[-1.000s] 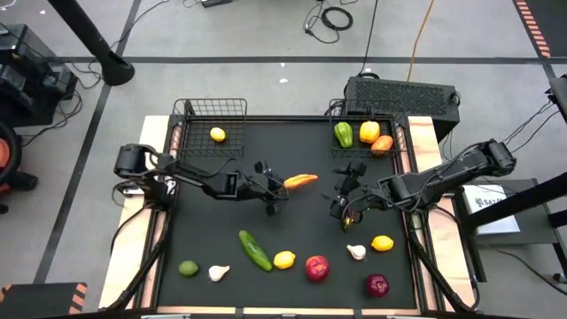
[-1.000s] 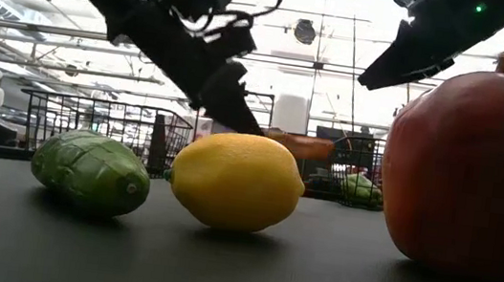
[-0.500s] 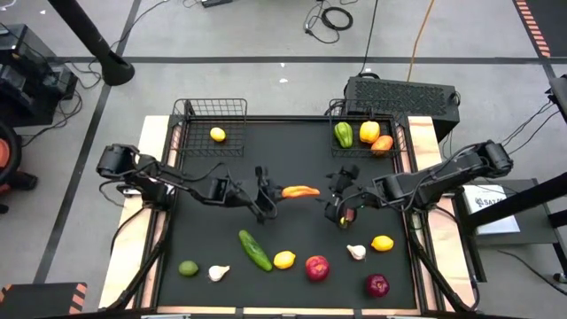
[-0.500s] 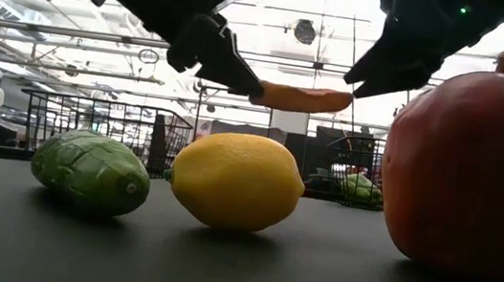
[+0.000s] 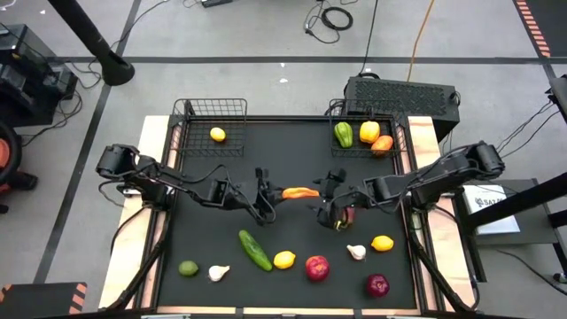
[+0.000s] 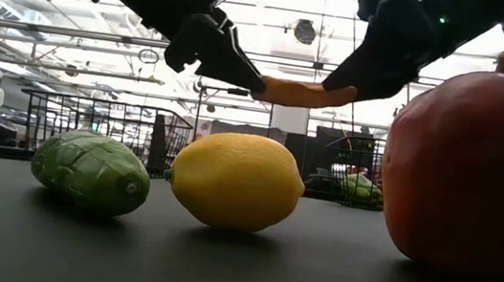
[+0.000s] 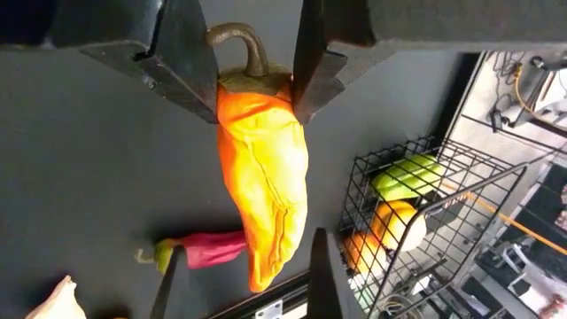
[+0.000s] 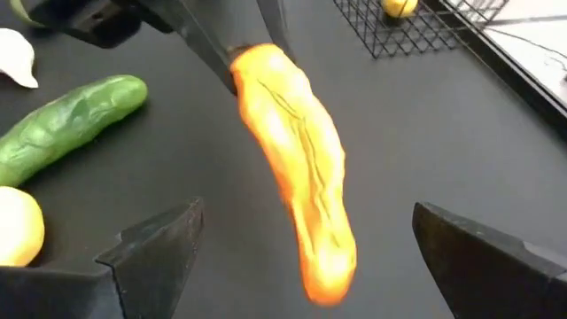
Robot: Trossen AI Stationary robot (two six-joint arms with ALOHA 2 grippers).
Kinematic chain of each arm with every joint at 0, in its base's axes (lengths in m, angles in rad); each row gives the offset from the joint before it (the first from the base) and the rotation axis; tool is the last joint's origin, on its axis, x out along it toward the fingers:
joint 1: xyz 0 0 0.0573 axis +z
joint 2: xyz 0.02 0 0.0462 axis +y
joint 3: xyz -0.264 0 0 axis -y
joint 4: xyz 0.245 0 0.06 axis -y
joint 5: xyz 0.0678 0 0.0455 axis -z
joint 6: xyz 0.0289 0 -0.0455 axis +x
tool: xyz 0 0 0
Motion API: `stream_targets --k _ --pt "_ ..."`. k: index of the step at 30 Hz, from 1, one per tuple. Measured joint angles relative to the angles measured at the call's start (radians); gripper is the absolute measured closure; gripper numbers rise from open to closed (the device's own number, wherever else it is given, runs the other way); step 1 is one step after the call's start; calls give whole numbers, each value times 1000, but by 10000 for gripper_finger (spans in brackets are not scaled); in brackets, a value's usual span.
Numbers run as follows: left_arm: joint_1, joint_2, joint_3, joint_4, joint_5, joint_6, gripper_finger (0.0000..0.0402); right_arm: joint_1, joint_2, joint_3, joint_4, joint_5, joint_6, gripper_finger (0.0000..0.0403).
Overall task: Sort produce into baskets
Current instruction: Put the orange chili pepper into the right black wire basket
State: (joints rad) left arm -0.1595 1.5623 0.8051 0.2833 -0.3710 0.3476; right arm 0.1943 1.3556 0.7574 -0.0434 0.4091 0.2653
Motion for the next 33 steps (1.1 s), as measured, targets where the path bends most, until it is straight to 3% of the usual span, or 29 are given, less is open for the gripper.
stream_targets --k 8,18,33 --pt "0 0 0 -3 0 9 267 -34 11 0 19 -30 -20 33" --pt "0 0 0 -5 -1 9 267 -59 11 0 13 -121 -16 131" --pt "0 0 0 -4 -7 9 267 -74 11 0 13 -121 -19 264"
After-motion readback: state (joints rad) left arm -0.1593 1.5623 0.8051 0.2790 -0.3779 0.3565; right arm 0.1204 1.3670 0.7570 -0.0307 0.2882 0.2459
